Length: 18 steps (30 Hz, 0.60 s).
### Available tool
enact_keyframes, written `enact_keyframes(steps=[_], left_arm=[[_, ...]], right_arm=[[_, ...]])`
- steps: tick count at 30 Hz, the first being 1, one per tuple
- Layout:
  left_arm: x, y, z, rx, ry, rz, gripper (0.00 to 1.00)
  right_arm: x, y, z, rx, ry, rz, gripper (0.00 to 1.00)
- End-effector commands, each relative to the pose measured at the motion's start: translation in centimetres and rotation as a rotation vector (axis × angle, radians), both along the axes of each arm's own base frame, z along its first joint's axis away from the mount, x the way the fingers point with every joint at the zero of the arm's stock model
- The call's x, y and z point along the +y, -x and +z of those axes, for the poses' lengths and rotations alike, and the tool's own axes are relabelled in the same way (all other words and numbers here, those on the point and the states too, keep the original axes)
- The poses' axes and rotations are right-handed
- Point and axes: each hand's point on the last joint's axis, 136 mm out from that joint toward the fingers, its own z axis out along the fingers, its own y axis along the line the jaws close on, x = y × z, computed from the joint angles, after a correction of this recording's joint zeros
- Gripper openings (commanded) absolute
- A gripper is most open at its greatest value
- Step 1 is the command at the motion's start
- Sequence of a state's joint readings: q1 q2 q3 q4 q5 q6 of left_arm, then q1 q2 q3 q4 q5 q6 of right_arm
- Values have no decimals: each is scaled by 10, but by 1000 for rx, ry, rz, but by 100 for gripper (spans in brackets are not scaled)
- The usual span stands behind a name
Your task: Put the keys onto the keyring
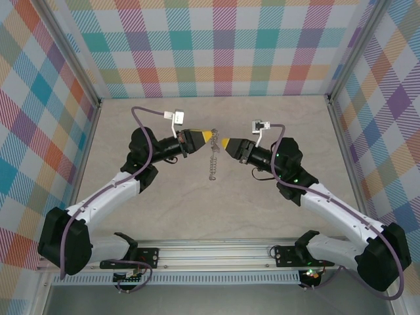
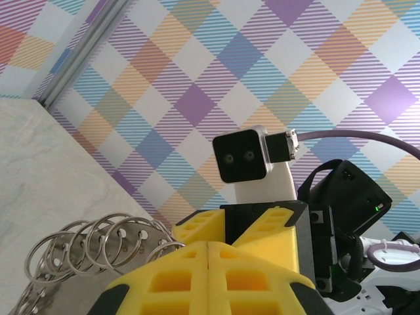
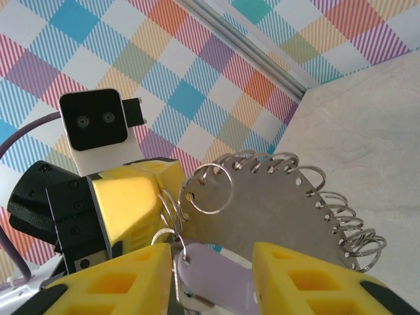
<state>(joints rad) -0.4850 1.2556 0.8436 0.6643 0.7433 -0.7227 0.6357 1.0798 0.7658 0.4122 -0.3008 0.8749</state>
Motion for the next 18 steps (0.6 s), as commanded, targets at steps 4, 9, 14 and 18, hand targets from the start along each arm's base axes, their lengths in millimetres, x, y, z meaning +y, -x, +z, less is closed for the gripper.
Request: enact_keyframes(steps=[4,9,14,18], left_arm=[[4,5,35,-89,69,-17,0],[3,4,33,-80,72,-17,0],[3,4,32,-76,72,-16,0],[3,3,32,-74,71,-15,0]], right_arm=[[5,3,37,-117,-41,27,37],[8,1,38,-118,-36,37,37],[14,-1,39,-118,-39,56,37],[17,-3,39,-120,-40,67,37]])
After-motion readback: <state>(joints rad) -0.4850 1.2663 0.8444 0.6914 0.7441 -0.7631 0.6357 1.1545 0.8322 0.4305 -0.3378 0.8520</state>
